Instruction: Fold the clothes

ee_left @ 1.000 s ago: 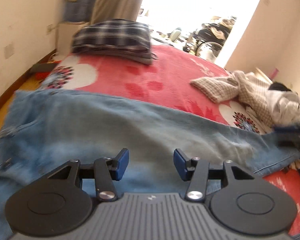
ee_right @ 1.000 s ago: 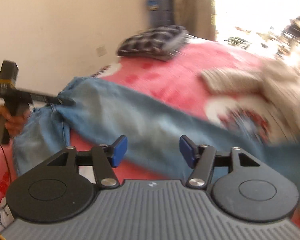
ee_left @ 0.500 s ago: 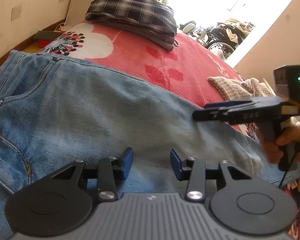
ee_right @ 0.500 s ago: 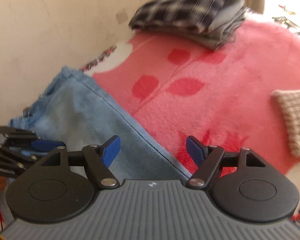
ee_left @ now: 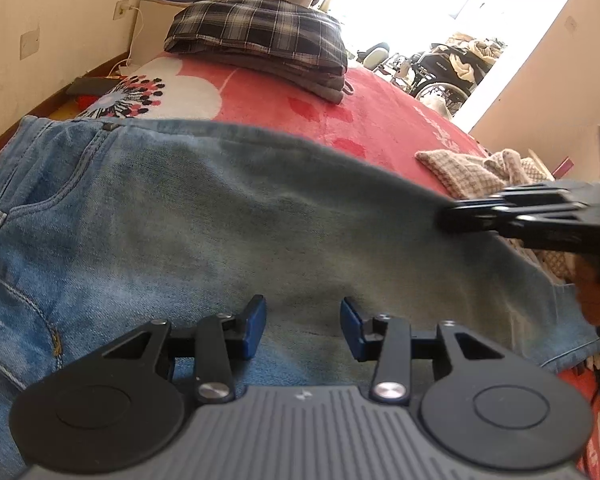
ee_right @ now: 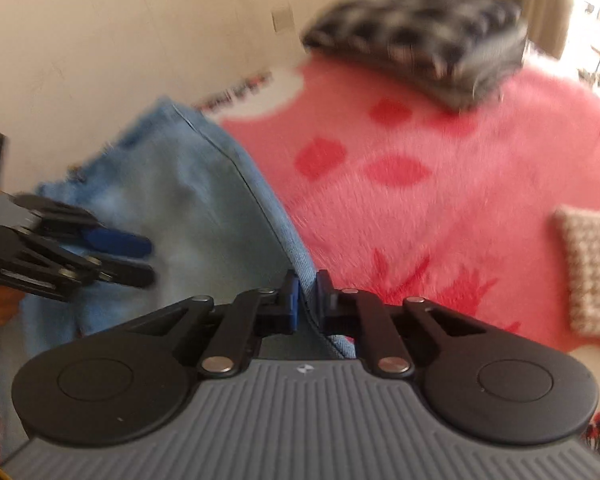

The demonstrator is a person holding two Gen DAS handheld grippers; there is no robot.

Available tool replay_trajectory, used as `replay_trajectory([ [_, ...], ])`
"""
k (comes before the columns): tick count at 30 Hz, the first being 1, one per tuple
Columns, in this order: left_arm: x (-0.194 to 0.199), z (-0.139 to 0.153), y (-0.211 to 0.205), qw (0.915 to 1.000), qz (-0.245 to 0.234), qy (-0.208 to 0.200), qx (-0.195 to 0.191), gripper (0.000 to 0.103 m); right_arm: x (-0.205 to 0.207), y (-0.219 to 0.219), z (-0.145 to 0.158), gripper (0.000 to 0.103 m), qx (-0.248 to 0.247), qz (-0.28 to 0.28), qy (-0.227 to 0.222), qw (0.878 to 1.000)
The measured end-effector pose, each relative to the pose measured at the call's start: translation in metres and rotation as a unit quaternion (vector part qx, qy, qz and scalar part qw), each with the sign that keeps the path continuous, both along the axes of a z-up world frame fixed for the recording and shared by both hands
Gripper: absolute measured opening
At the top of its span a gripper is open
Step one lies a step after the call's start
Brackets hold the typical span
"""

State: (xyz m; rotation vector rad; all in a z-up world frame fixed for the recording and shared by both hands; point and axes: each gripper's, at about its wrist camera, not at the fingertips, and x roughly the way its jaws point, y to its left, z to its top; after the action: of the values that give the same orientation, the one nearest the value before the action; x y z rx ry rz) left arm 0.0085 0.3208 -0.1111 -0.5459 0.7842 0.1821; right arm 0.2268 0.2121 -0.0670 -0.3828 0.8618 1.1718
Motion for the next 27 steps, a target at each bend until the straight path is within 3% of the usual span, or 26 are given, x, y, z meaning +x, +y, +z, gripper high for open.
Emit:
replay_trajectory([
  [2, -0.009, 0.008, 0.003, 0.9997, 0.010, -0.020, -0.012, 0.046, -0.016, -0.010, 0.012, 0.006, 0.022, 0.007, -0.012, 1.000],
  [5, -0.029, 0.024, 0.012, 0.9944, 0.012, -0.078, -0.071, 0.055, -0.045, -0.019, 0.023, 0.005, 0.038, 0.021, -0.041, 0.998],
  [8, -0.037, 0.031, 0.022, 0.9848, 0.014, -0.102, -0.140, 0.059, -0.077, -0.023, 0.025, 0.004, 0.034, 0.037, -0.083, 0.995],
  [13, -0.027, 0.033, 0.030, 0.9702, 0.022, -0.096, -0.221, 0.065, -0.129, -0.024, 0.016, 0.004, 0.005, 0.077, -0.161, 0.984],
  [18, -0.006, 0.028, 0.022, 0.9771, 0.037, -0.033, -0.207, 0.065, -0.162, -0.018, 0.004, 0.004, -0.023, 0.108, -0.215, 0.970],
  [21, 0.001, 0.025, 0.016, 0.9808, 0.061, -0.010, -0.185, 0.054, -0.177, -0.014, 0.000, 0.004, -0.033, 0.122, -0.234, 0.964],
  [23, 0.003, 0.024, 0.014, 0.9817, 0.073, -0.006, -0.176, 0.028, -0.185, -0.012, -0.001, 0.004, -0.038, 0.130, -0.239, 0.962],
  [24, 0.002, 0.023, 0.013, 0.9821, 0.079, -0.004, -0.171, 0.020, -0.188, -0.012, -0.001, 0.004, -0.038, 0.129, -0.239, 0.962],
  [26, -0.002, 0.021, 0.012, 0.9824, 0.089, -0.002, -0.164, 0.008, -0.190, -0.012, 0.002, 0.004, -0.035, 0.112, -0.238, 0.964],
  [27, -0.005, 0.020, 0.012, 0.9824, 0.093, -0.001, -0.162, 0.007, -0.190, -0.013, 0.003, 0.005, -0.033, 0.098, -0.235, 0.966],
])
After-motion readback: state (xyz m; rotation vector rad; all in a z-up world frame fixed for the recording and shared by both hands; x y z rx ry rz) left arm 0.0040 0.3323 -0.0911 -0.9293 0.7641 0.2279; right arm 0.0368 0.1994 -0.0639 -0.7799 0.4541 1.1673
